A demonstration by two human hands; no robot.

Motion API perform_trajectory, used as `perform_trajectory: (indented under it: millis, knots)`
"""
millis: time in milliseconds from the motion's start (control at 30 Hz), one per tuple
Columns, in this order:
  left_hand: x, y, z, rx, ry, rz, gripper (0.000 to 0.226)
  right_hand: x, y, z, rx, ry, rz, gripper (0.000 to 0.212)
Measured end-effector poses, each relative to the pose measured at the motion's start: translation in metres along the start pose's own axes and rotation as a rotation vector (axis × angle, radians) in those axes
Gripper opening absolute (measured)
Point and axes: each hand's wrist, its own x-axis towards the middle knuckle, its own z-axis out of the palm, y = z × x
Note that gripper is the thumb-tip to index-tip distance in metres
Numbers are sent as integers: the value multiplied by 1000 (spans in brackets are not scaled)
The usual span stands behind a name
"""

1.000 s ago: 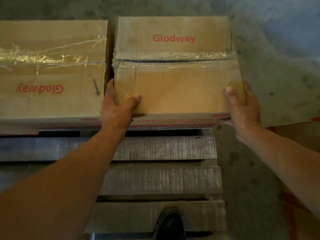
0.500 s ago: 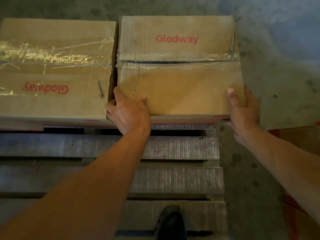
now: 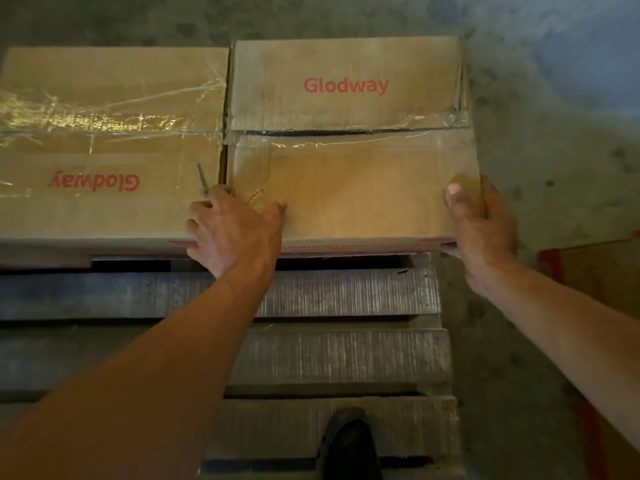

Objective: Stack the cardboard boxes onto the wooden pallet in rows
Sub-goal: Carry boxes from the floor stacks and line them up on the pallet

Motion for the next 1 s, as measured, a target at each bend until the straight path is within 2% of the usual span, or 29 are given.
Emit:
perform_trajectory:
  millis: [67,167,267,333,433,567,800,900,1000]
  knots:
    - [1,-2,-1,7,-16,10,80,2,0,-1,2,-29,4,35]
    - [1,6,-2,47,11,20,82,7,-2,-3,-37,-72,20,50]
    - [-11,10,-2,46,54,168,74,10,-6,-8,-155,-83,-26,57]
    - [-27,7,-1,13,51,307,68,6,-7,-16,-232,5,-47,68]
    - [-65,3,2,-15,11,483,61,-17,3,-48,-298,149,-102,66]
    - [-139,1,13,-41,-56,641,56,-72,48,-123,-312,216,-130,60]
    - [-323,-7,50,-76,-335,798,51,-199,153,-284,-303,324,-94,53]
    - [-407,-5,65,-93,-398,908,51,-258,189,-349,-286,442,-93,47]
    - [-483,18,63,-127,-409,1030,51,-306,195,-405,-275,570,-188,40]
